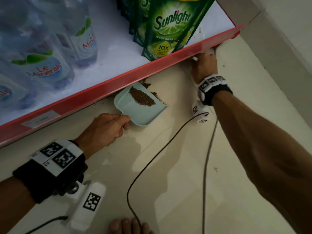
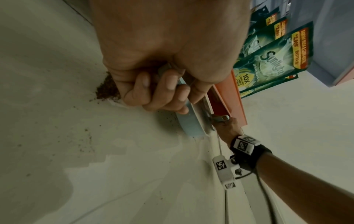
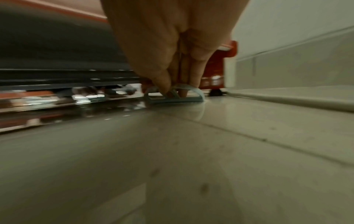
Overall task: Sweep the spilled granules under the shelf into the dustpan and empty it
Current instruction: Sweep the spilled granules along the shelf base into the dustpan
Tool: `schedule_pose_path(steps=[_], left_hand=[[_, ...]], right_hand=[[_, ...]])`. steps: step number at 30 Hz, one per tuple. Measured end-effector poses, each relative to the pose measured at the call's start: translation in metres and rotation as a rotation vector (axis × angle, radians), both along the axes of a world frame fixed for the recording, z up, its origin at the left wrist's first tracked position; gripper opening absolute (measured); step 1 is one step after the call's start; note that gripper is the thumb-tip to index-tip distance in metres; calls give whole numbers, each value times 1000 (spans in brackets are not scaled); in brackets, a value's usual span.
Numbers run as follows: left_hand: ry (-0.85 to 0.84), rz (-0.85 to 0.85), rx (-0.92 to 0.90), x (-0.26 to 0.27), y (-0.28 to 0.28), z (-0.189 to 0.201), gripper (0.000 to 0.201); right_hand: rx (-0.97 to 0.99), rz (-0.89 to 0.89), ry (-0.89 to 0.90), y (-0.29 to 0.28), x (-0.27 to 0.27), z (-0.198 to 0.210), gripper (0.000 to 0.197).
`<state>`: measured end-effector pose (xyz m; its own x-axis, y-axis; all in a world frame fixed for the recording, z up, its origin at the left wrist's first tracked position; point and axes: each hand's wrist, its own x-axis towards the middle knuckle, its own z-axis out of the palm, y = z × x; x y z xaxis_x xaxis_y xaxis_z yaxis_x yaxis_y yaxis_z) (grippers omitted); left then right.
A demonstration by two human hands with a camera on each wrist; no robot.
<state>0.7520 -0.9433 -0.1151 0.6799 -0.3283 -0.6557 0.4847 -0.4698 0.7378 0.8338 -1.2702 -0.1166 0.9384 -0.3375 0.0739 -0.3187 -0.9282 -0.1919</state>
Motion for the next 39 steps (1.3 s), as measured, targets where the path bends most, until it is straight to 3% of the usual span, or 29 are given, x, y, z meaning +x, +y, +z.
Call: schedule_pose_path(steps=[2, 4, 7, 11, 14, 16, 19, 24, 27, 29, 31, 34, 36, 39], left_hand=[[3, 4, -1, 0, 0, -1, 35], [9, 10, -7, 0, 2, -1, 34], [20, 33, 7, 2, 7, -2, 32], [27, 63, 11, 4, 15, -1, 30], [25, 63, 8, 3, 14, 1, 30], [26, 58, -1, 1, 13, 1, 31], [34, 57, 0, -4, 13, 1, 32], [42, 47, -12, -16, 24, -3, 36], [39, 47, -18, -23, 33, -4, 36], [37, 51, -23, -27, 38, -4, 37], [35, 56, -24, -30, 43, -4, 38], [33, 55, -36, -35, 47, -4, 38], [35, 48, -42, -37, 49, -3, 37], [36, 58, -39, -40, 51, -2, 37]], right_hand=[[61, 212, 24, 22, -14, 0, 26], [128, 444, 16, 43, -32, 6, 38], [161, 572, -64, 52, -51, 14, 46], [69, 352, -176, 20, -47, 13, 43], [-17, 11, -85, -4, -29, 5, 38], [-1, -111, -17, -3, -20, 0, 40], [66, -3, 7, 23, -15, -1, 34], [212, 470, -18, 80, -38, 12, 37], [228, 598, 14, 88, -59, 20, 39], [174, 527, -94, 78, -66, 22, 41], [79, 340, -142, 63, -64, 22, 40], [-6, 85, -49, 53, -46, 16, 41], [23, 57, 23, 66, -37, 11, 43], [169, 154, -6, 104, -37, 3, 39]])
